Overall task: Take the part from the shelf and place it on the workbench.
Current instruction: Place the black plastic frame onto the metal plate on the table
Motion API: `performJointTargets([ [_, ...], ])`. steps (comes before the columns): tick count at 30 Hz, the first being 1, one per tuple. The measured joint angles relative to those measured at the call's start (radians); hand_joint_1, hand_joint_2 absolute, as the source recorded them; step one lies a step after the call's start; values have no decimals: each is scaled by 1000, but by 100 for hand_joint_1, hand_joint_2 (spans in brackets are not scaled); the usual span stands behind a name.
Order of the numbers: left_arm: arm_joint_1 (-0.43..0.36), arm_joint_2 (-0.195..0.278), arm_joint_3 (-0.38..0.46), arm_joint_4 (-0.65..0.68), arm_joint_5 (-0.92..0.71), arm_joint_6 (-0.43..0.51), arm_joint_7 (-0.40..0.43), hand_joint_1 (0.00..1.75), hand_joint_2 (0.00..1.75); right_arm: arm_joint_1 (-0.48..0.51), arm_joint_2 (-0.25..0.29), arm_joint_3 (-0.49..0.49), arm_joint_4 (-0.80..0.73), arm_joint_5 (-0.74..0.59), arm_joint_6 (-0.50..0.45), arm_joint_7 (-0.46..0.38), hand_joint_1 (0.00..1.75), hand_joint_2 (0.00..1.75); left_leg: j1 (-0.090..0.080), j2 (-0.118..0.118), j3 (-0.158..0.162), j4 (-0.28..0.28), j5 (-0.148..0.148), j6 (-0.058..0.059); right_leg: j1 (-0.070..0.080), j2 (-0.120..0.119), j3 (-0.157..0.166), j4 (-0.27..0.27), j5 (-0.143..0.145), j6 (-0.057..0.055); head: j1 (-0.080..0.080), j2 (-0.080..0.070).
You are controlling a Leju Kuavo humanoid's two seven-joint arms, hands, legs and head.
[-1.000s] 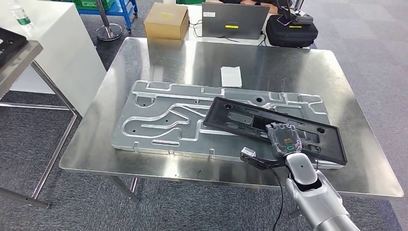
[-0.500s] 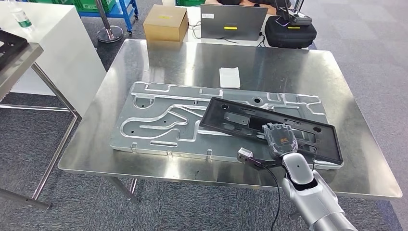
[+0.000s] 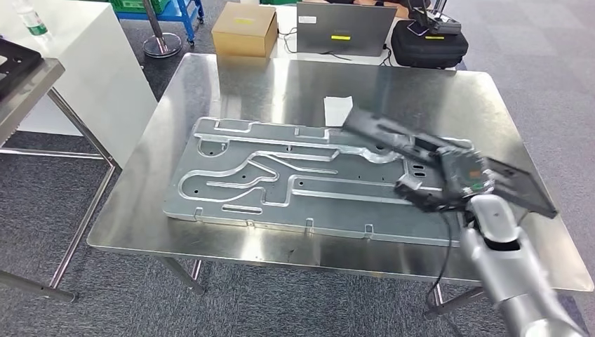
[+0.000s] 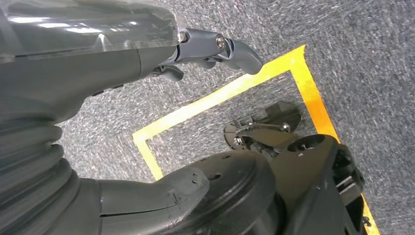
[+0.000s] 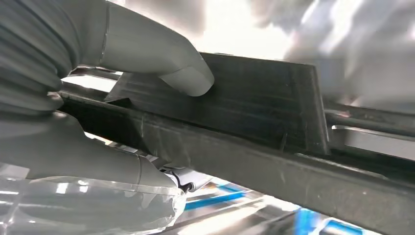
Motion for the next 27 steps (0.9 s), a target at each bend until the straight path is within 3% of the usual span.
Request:
performJointTargets([
  [4, 2, 2, 0, 0, 5, 0, 0, 0, 175, -44, -72, -48, -42, -54, 42, -13, 175, 175, 0, 0, 0, 0, -1, 0, 0, 1, -1, 0, 0, 0, 0, 0],
  [9, 3, 3, 0, 0, 19, 1, -4, 0, 175, -10, -160, -121, -106, -169, 66, -44, 175, 175, -1, -5, -3, 0, -1, 1, 0, -5, -2, -1, -1, 1, 0, 0],
  [16, 1, 3, -2, 0, 19, 1, -9, 0, 175, 75, -203, -184, -130, -186, 61, -68, 175, 175, 0, -3, -3, 0, -2, 1, 0, -1, -3, 0, -1, 1, 0, 0],
  [21, -5, 3, -8, 0, 17, 1, -8, 0, 175, 68, -177, -171, -89, -59, 56, -72, 175, 175, 0, -2, -7, -2, -3, 1, 0, 0, -3, 0, -1, 1, 0, 0],
  [27, -16, 3, -27, 0, 12, 1, -2, 0, 175, 24, -68, -59, 18, 78, 35, -34, 175, 175, 1, -2, -4, -2, 1, -1, 1, -1, -4, 2, -1, 1, 0, 0],
])
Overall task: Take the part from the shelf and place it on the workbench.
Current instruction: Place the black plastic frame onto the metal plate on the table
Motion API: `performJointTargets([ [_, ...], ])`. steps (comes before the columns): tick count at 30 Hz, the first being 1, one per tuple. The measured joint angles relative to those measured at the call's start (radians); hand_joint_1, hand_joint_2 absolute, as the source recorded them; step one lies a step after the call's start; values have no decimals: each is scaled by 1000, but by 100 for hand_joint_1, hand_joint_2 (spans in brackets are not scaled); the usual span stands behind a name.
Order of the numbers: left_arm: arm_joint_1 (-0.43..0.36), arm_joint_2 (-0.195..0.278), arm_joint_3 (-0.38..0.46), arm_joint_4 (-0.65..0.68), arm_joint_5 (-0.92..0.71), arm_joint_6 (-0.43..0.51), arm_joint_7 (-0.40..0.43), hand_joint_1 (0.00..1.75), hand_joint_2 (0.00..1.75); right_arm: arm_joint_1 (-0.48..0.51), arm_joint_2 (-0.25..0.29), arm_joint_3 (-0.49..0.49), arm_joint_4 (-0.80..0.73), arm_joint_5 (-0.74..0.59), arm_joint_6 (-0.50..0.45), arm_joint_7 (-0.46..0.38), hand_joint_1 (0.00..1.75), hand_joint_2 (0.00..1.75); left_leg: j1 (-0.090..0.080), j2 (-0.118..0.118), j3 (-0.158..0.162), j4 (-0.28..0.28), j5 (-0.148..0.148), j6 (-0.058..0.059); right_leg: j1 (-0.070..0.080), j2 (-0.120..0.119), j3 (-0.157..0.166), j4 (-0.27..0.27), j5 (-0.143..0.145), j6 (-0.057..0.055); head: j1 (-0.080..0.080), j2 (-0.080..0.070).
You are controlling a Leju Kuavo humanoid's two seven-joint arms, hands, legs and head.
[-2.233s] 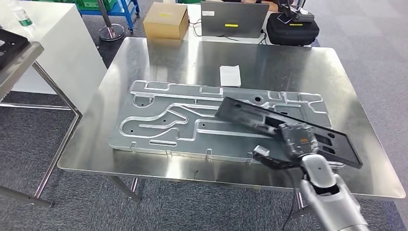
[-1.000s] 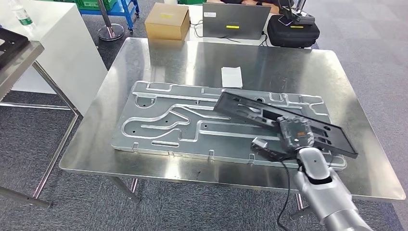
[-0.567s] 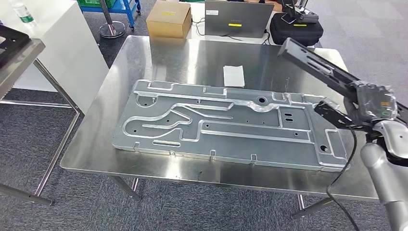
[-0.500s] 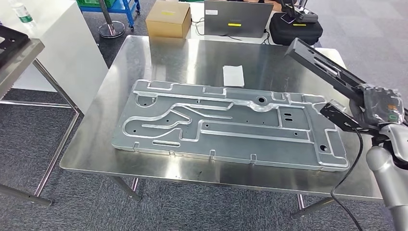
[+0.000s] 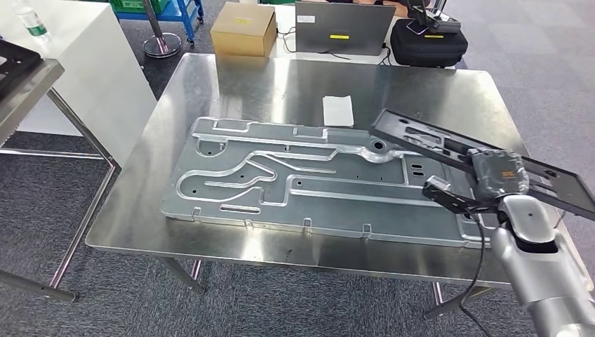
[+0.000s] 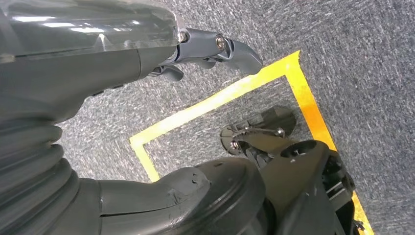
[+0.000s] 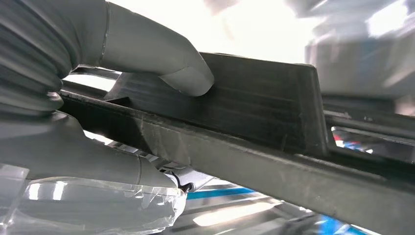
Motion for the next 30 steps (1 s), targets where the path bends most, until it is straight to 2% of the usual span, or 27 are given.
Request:
performJointTargets([
  [10, -6, 0, -25, 0, -9, -6, 11, 0, 175, -76, 199, 149, 144, 85, -16, 30, 175, 175, 1, -2, 0, 0, 2, -2, 0, -1, -3, 2, 0, 0, 0, 0],
  [14, -6, 0, -26, 0, 2, -10, 16, 0, 175, -107, 257, 189, 190, 94, -13, 36, 175, 175, 1, -2, 0, 0, 2, -2, 0, -1, -3, 2, 0, 0, 0, 0],
  [19, -4, 1, -26, 0, 6, -15, 17, 0, 175, -112, 284, 211, 217, 94, -15, 36, 175, 175, 0, -3, -1, 0, 2, -2, 0, -2, -2, 2, 0, 0, 0, 0],
  [30, -4, 5, -30, 0, -2, -17, -33, 0, 175, -103, 287, 225, 235, 61, -30, 12, 175, 175, 0, -3, 0, 0, 2, -2, 0, -2, -2, 1, 0, 0, 0, 0],
])
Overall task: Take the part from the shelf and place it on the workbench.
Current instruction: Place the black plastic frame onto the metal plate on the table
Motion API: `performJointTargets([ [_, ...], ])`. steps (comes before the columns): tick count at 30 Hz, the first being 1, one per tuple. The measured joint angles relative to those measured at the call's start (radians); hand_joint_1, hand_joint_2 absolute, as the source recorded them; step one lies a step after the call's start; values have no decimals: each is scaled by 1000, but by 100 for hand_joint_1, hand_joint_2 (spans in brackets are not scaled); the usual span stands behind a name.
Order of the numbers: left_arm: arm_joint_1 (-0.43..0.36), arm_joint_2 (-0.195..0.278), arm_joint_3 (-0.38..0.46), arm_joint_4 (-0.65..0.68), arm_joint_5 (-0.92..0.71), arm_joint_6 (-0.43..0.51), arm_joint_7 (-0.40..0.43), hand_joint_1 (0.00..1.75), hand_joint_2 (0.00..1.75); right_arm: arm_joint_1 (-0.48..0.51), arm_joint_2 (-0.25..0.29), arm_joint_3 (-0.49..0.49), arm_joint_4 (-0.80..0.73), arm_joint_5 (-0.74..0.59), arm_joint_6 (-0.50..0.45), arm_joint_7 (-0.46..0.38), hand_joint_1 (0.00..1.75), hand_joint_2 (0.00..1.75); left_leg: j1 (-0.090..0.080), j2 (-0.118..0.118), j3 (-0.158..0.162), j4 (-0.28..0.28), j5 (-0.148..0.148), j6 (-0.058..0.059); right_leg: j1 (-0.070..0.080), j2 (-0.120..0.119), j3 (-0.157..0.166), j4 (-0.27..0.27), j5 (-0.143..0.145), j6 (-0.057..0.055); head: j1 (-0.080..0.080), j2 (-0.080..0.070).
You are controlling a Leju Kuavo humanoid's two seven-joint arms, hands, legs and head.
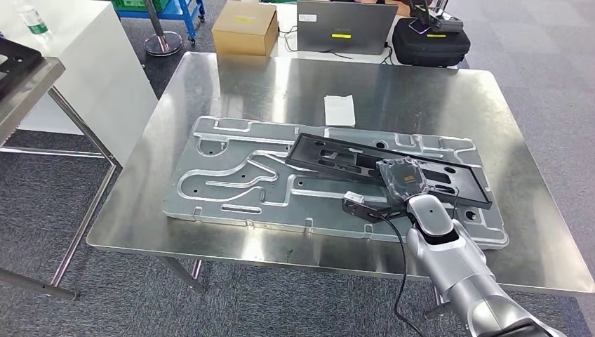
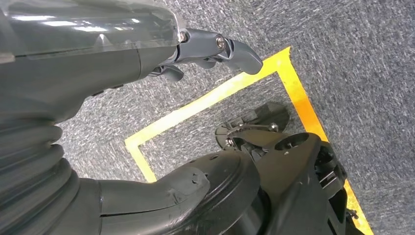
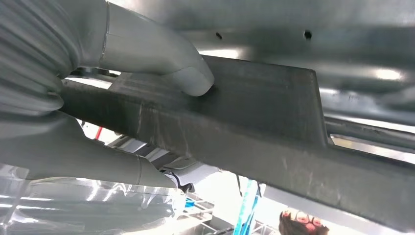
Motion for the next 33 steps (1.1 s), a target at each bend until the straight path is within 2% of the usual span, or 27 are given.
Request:
performJointTargets([
  [10, 0, 0, -15, 0, -11, 3, -8, 0, 175, 5, 0, 6, 0, 0, 0, 2, 175, 175, 0, 0, 0, 0, 0, 0, 0, 0, 0, 0, 0, 0, 0, 0],
  [14, 0, 0, -23, 0, -24, 18, -21, 0, 175, 12, -1, 7, 0, -2, -6, 9, 0, 175, 0, 0, 1, 0, 0, 0, 0, 0, 0, 0, 0, 0, 0, 0],
  [21, 0, 0, -28, 0, -25, 49, -48, 0, 175, 38, -18, 4, -31, -6, -20, 14, 0, 175, 0, 1, 1, 0, 0, 0, 0, 1, 0, 0, 0, 0, 0, 0],
  [33, 0, 0, -39, 0, -26, 44, -66, 0, 175, 38, -33, -6, -67, -9, -14, 22, 0, 175, 0, 1, 5, 0, 0, 0, 0, 1, 4, 0, 0, 0, 0, 0],
])
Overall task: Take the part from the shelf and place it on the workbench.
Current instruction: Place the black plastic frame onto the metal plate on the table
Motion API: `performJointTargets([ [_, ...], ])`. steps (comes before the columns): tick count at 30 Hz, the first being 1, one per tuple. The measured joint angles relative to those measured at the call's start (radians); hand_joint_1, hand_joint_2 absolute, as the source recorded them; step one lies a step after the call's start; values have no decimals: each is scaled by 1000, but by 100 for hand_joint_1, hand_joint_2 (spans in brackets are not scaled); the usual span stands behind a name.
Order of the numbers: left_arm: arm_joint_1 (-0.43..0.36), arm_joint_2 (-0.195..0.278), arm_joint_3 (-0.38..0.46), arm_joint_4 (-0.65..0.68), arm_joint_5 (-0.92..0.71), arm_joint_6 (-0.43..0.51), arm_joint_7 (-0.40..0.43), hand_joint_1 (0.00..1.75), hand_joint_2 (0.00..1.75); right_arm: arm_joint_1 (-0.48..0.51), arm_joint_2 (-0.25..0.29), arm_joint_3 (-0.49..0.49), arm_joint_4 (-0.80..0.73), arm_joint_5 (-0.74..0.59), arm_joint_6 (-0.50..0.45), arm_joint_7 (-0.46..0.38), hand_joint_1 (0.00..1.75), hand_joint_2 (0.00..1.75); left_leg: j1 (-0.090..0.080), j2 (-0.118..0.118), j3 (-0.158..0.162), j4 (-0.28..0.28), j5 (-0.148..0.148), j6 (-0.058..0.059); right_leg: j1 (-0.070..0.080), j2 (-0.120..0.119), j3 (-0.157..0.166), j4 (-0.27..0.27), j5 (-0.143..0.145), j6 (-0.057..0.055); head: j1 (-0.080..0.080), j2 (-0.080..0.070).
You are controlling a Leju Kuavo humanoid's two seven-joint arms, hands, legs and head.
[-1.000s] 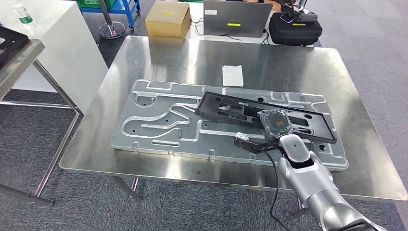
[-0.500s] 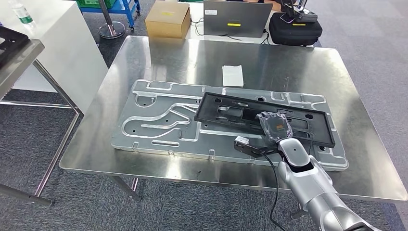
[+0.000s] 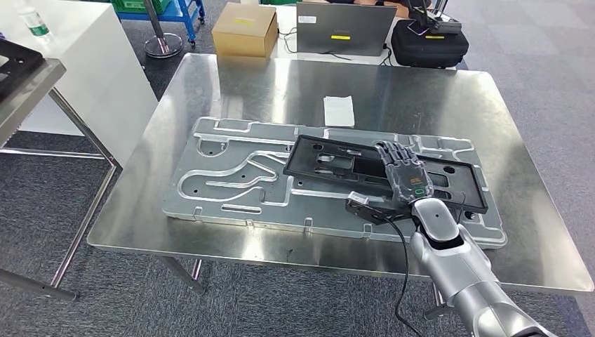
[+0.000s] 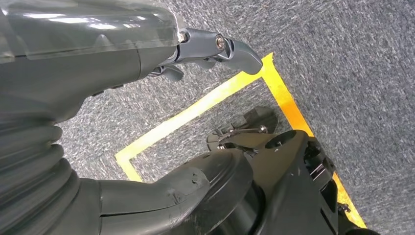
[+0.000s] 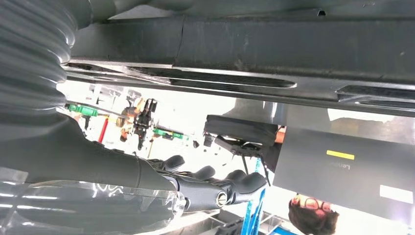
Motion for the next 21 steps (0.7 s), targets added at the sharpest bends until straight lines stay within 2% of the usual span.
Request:
performJointTargets([
  [7, 0, 0, -6, 0, -1, -1, -1, 0, 175, 2, -13, -16, -19, -24, 4, -8, 0, 175, 0, 0, 0, 0, 0, 0, 0, 0, 0, 0, 0, 0, 0, 0],
  [12, 0, 0, -7, 0, 7, -1, -6, 0, 175, 5, -42, -30, -59, -75, 8, -22, 0, 175, 0, 0, -1, 0, 0, 0, 0, 0, 0, 0, 0, 0, 0, 0],
  [15, 1, 0, -7, 0, 18, 2, -7, 0, 44, 3, -72, -48, -106, -124, 21, -31, 0, 175, -1, 0, -1, 0, 0, 0, -1, 0, -1, 0, 0, 0, 0, 0],
  [16, 2, 0, -7, 0, 24, 4, -7, 0, 0, 2, -91, -57, -135, -153, 34, -37, 0, 131, -1, -1, -2, 1, 0, 0, -1, -1, -1, 0, 0, 0, 0, 0],
  [19, 8, 0, -6, 0, 46, 5, -9, 0, 0, -9, -160, -102, -238, -254, 89, -53, 0, 0, -2, -2, -3, 1, 1, 1, -2, -3, -2, 0, 0, 0, 0, 0],
  [21, 13, 0, -6, 0, 58, 5, -10, 0, 0, -17, -204, -135, -299, -301, 116, -59, 0, 0, -2, -2, -3, 1, 0, 1, -2, -2, -2, 0, 0, 0, 0, 0],
])
